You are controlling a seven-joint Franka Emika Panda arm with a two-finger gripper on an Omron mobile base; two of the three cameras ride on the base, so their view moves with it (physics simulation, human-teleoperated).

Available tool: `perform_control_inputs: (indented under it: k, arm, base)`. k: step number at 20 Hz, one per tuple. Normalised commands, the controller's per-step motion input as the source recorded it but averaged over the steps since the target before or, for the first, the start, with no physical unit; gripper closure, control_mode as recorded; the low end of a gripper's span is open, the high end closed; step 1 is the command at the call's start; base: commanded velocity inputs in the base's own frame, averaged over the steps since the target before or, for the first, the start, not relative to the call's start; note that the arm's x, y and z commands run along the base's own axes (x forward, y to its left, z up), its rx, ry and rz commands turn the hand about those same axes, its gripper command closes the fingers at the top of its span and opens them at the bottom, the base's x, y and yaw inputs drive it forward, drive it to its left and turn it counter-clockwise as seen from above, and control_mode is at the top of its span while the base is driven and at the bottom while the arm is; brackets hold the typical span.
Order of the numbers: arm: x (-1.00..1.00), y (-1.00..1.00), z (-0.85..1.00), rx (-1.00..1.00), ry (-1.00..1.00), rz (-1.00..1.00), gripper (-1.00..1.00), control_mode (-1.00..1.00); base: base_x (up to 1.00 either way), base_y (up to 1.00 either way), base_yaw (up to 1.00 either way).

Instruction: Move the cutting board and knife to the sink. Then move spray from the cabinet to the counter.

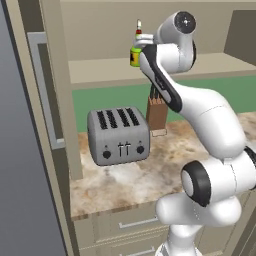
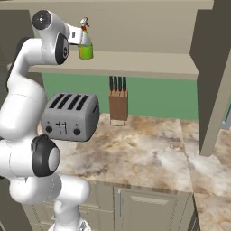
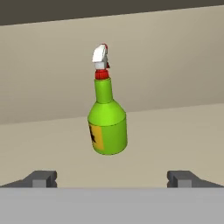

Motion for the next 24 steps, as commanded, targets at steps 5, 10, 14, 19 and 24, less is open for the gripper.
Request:
perform_control_inputs:
  k: [5,10,14,19,24]
  arm:
    - [0.31,0.05,-0.03,0.00,0.00,0.00,-1.00,-1.00]
    - [0.35,0.03,-0.03,0.00,0.00,0.00,-1.00,-1.00]
    - [0.37,0.03,-0.07,0.00,0.00,0.00,-1.00,-1.00]
    - [0.32,0.03,-0.11,0.00,0.00,0.01,-1.00,-1.00]
    - [0.31,0.02,-0.04,0.00,0.00,0.02,-1.00,-1.00]
  base:
    - [0.00,0.00,0.00]
    - [0.00,0.00,0.00]
    - [0.00,0.00,0.00]
    - [0.00,0.00,0.00]
    - [0.00,0.00,0.00]
